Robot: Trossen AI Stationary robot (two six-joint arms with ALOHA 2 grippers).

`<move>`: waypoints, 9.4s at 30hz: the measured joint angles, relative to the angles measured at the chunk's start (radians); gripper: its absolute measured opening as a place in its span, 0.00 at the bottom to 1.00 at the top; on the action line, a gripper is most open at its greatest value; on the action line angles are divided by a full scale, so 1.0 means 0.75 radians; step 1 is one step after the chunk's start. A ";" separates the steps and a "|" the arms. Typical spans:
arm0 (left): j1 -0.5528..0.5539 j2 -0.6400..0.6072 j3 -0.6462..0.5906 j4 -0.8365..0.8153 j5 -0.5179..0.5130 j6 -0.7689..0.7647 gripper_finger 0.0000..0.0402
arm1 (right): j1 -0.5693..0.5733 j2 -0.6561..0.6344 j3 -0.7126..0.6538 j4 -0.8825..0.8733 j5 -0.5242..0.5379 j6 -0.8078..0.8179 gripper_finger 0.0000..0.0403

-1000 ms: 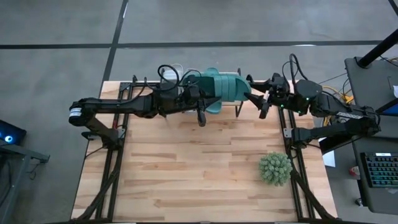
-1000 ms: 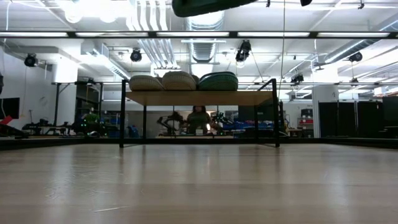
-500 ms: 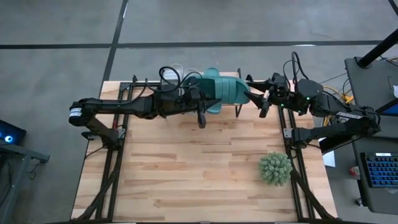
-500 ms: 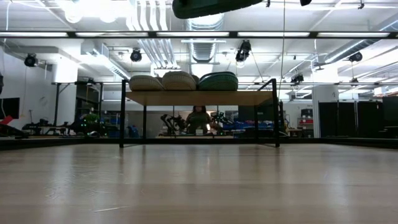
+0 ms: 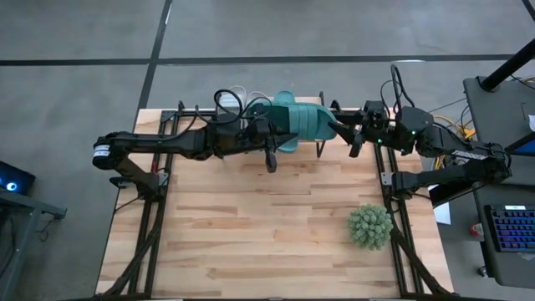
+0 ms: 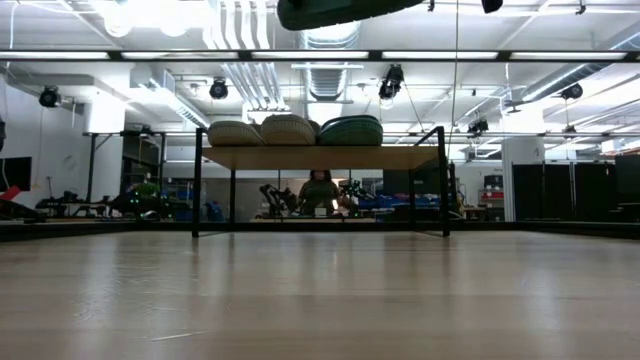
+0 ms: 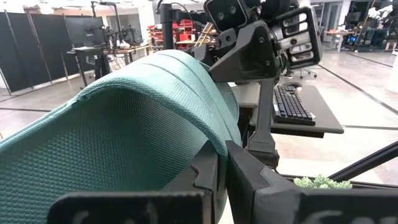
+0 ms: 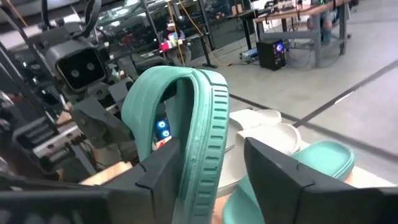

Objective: Pick and place slides into the shelf
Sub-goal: Put the green slide on the shelf

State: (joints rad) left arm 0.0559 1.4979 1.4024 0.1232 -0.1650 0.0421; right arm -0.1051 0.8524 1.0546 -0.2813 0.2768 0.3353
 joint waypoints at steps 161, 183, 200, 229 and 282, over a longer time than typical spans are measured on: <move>0.531 0.094 0.647 -0.884 1.125 -0.020 0.60 | 0.632 0.594 -0.067 0.910 1.726 0.828 0.07; 0.608 0.249 0.637 -0.839 1.254 -0.097 0.60 | 0.653 0.594 -0.067 0.911 1.711 0.749 0.07; 0.602 0.291 0.630 -0.822 1.279 -0.074 0.60 | 0.655 0.594 -0.067 0.911 1.691 0.704 0.07; 0.552 0.289 0.580 -0.650 1.244 -0.185 0.02 | 0.655 0.594 -0.067 0.911 1.682 0.688 0.06; 0.686 0.251 0.579 -0.552 1.220 -0.292 0.00 | 1.188 0.434 0.489 0.639 0.974 -0.890 0.20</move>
State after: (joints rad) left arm 0.5705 1.6859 1.8366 -0.2905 0.7502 -0.1768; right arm 0.7862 1.1777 1.4215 0.1979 1.0075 -0.3322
